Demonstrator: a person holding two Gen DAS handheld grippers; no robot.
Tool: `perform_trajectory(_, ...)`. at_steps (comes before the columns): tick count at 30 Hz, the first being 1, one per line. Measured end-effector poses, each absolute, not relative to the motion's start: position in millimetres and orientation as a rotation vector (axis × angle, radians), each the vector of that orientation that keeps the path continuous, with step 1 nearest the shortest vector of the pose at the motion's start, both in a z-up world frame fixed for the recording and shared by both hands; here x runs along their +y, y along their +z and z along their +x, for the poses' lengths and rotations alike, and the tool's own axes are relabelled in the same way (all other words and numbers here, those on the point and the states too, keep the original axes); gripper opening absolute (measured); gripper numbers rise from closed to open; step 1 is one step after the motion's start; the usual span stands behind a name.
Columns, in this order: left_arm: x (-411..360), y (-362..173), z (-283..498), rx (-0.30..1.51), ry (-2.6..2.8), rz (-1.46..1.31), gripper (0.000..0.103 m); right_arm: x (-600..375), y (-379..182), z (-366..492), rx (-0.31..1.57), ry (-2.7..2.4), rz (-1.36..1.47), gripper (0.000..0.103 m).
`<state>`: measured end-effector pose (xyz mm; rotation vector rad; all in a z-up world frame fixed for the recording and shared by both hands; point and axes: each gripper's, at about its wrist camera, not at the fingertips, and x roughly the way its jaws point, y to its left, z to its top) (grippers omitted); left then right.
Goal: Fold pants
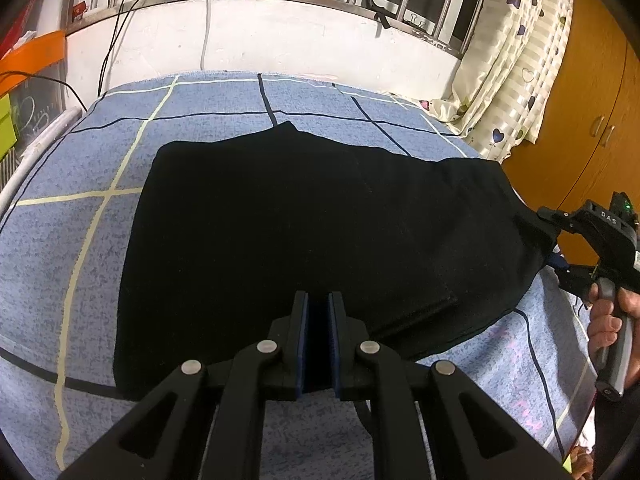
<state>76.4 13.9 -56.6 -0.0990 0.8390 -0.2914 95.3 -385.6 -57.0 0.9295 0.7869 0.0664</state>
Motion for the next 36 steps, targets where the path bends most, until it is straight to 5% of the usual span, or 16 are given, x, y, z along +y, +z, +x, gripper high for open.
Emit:
perform_trajectory(5,15,-57,77,0.841,-0.297,-0.112,0.012,-382,-58,98,0.772,0.047,0.871,0.058)
perform_trajectory(7,16,-57,76,0.841,-0.297,-0.112,0.012,-378,-56,101,0.786,0.04,0.835,0.045)
perform_trajectory(8,16,-57,76,0.841,-0.298,-0.113,0.012,-376,-57,103,0.794,0.034,0.822,0.029)
perform_trajectory(11,15,-57,76,0.841,-0.297,-0.112,0.012,-375,-58,103,0.793,0.042,0.802,0.023)
perform_trajectory(36,68,-40,70,0.791,-0.175,-0.198,0.012,-256,49,128,0.674,0.446,0.549,0.019)
